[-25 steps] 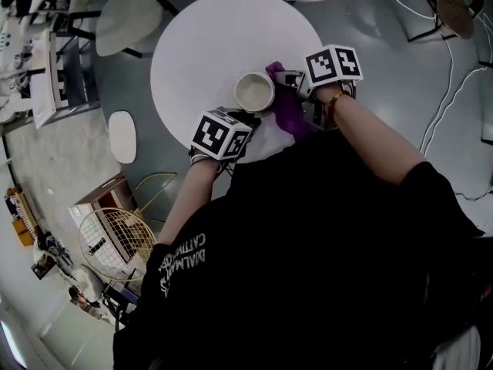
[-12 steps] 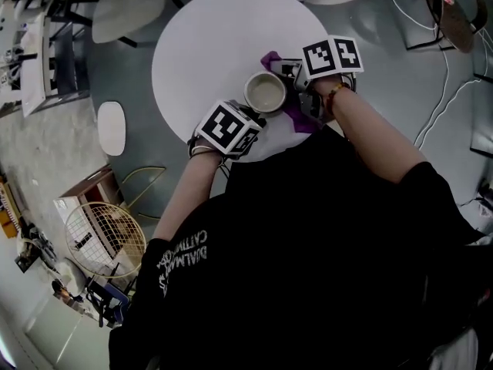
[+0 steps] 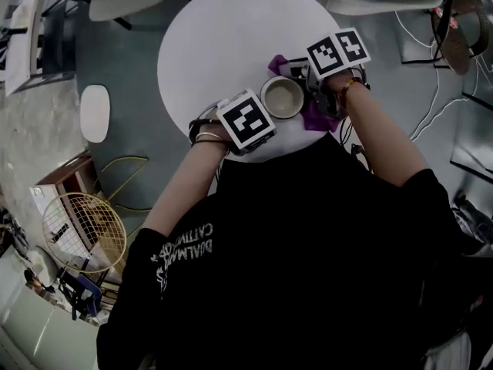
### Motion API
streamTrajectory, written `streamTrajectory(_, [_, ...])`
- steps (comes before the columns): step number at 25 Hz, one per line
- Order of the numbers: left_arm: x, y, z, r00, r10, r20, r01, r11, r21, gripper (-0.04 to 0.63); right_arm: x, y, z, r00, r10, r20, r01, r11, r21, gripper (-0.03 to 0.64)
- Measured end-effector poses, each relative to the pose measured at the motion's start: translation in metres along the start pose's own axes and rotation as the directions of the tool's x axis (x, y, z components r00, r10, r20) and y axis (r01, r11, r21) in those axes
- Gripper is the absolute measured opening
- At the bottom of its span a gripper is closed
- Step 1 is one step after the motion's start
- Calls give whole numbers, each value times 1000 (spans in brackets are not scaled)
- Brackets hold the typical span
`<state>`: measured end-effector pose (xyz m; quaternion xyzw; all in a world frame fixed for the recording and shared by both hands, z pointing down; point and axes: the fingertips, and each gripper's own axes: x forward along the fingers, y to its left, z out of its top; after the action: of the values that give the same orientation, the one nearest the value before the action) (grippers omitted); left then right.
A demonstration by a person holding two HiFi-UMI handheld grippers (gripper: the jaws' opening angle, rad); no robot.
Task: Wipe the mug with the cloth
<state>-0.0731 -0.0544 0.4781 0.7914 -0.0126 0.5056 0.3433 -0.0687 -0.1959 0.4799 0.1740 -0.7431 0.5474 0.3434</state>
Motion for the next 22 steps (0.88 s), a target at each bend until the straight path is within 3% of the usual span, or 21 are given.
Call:
streamTrajectory(3, [-2, 3, -16, 997, -27, -73, 29, 999, 16, 80, 13, 5, -1, 995, -31, -92, 24, 997, -77, 31])
streamTrajectory(8, [-9, 13, -20, 995, -54, -90, 60, 996, 71, 83, 31, 17, 2, 968, -115, -223, 69, 977, -203, 31])
streamTrajectory(13, [-13, 19, -16, 996, -93, 6, 91, 986, 139, 72, 45, 28, 2, 927, -201, -317, 105, 950, -295, 31])
streamTrajectory(18, [-19, 32, -16, 993, -82, 79, 65, 978, 199, 74, 57, 35, 4, 881, -269, -389, 129, 928, -349, 31])
streamTrajectory(22, [-24, 35, -20, 985, -98, 143, 66, 975, 213, 77, 68, 53, -4, 851, -282, -443, 105, 918, -382, 31])
